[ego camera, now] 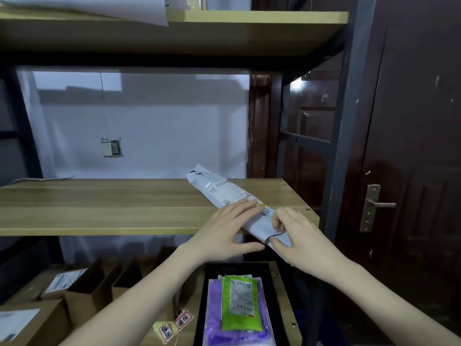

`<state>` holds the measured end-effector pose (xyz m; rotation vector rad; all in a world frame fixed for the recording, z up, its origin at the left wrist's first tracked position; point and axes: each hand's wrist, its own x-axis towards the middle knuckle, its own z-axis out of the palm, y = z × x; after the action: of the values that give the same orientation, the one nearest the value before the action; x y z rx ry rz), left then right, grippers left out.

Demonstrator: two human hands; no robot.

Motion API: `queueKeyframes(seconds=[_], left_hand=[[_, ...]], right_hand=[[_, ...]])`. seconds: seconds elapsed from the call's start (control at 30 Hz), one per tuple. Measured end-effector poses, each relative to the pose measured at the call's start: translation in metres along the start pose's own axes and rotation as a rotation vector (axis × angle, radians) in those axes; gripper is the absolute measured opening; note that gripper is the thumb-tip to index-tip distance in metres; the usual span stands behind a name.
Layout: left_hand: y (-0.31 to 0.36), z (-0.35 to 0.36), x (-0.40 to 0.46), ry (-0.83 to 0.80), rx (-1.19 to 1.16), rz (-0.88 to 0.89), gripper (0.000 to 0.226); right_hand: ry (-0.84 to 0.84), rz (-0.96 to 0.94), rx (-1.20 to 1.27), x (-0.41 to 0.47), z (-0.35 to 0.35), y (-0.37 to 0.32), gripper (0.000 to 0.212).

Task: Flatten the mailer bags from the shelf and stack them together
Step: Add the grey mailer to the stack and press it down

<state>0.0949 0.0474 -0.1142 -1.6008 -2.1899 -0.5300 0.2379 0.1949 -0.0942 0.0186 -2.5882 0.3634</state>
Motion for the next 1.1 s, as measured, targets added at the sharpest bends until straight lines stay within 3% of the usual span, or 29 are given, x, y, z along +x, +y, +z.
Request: queueKeyframes(seconds=[0.1, 0.3, 0.4, 0.53, 0.63, 0.77, 0.9, 1.0, 1.1], left_hand=[[-0.006, 0.003, -0.005, -0.038, 0.068, -0.004, 0.075], [-0.005, 0.002, -0.012, 0.119, 0.126, -0.002, 0.053], [-0.005, 0.004, -0.025, 0.184, 0.184, 0.095, 0.05], [0.001, 0.021, -0.05, 0.232, 0.273, 0.269, 0.059], [0.005, 0.036, -0.069, 0.219, 0.292, 0.348, 0.07], [0.013, 0.054, -0.092, 0.202, 0.276, 0.418, 0.05], [0.018, 0.074, -0.11, 0.108, 0.245, 0.426, 0.045], [0.014, 0.09, -0.124, -0.047, 0.263, 0.417, 0.048], [0.011, 0.099, -0.135, -0.164, 0.197, 0.383, 0.052]], right_hand=[[-0.023, 0.021, 0.004, 0.002, 0.002, -0.002, 0.022], [-0.118, 0.092, 0.267, 0.011, 0.005, -0.014, 0.012], [-0.128, 0.163, 0.413, 0.014, 0.011, -0.015, 0.015], [-0.169, 0.198, 0.368, 0.011, 0.021, -0.013, 0.013], [-0.337, 0.263, 0.426, 0.007, 0.033, -0.013, 0.025], [-0.441, 0.232, 0.586, 0.001, 0.055, -0.009, 0.049], [-0.488, 0.163, 0.542, -0.008, 0.078, -0.008, 0.043], [-0.486, 0.148, 0.47, -0.013, 0.092, -0.003, 0.021], [-0.49, 0.141, 0.379, -0.019, 0.109, 0.007, 0.015]])
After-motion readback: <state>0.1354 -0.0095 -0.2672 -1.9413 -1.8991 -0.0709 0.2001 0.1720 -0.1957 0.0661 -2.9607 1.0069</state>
